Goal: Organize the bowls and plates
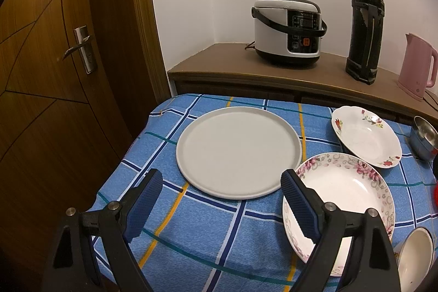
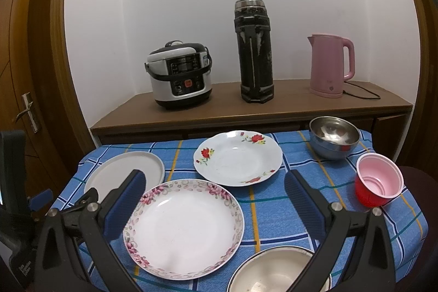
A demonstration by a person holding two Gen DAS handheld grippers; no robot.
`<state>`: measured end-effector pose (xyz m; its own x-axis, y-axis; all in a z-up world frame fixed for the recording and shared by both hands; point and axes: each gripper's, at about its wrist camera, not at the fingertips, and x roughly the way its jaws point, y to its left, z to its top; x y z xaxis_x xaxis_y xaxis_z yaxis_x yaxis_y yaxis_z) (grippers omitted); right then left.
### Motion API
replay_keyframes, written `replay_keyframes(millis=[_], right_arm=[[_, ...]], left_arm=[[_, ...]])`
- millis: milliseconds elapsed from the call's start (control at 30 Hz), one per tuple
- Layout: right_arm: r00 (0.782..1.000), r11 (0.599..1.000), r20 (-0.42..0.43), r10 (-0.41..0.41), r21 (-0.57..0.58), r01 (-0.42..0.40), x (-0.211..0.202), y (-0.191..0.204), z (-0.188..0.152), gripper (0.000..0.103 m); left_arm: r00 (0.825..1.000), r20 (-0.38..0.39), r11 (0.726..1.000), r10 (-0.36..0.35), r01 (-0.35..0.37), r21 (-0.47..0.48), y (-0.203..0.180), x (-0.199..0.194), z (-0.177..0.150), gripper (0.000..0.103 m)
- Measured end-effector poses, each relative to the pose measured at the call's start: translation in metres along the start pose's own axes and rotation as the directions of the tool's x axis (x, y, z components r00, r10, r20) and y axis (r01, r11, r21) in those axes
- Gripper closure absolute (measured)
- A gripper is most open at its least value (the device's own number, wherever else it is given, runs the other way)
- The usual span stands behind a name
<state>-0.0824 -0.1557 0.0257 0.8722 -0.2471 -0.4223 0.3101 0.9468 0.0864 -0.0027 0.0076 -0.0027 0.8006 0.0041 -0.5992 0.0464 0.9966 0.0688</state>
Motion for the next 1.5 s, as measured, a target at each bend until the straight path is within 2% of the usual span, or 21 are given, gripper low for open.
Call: replay_keyframes(millis=[967,1233,1300,1500], right_arm=[[1.000,1.000,-0.022,-0.014,0.010,0.014,0.003,-0.013,-0.005,0.000],[0.998,0.999,-0.049,-0.036,-0.003,0.036,0.006,-0.020,-0.011,0.002],[0.997,0.999,-0.063,-0.039,-0.006,0.039,0.008,-0.022,-0.012,0.008],[0.986,1.000,-0.164,-0.024,0.008,0.026,0.025,-0.035,-0.015,0.025]], left_arm=[[1.000,-0.011,1.000,-0.009,0.010,0.022,-0.008,0.000,-0.005,0.013],[0.998,-0.045,0.999,-0.048,0.049,0.023,-0.011,0.006,-0.008,0.013],[0.994,-0.065,0.996,-0.086,0.087,0.012,-0.011,0.009,-0.010,0.013],[0.989,-0.086,0.992,-0.120,0.122,0.013,-0.014,0.012,-0.013,0.013]])
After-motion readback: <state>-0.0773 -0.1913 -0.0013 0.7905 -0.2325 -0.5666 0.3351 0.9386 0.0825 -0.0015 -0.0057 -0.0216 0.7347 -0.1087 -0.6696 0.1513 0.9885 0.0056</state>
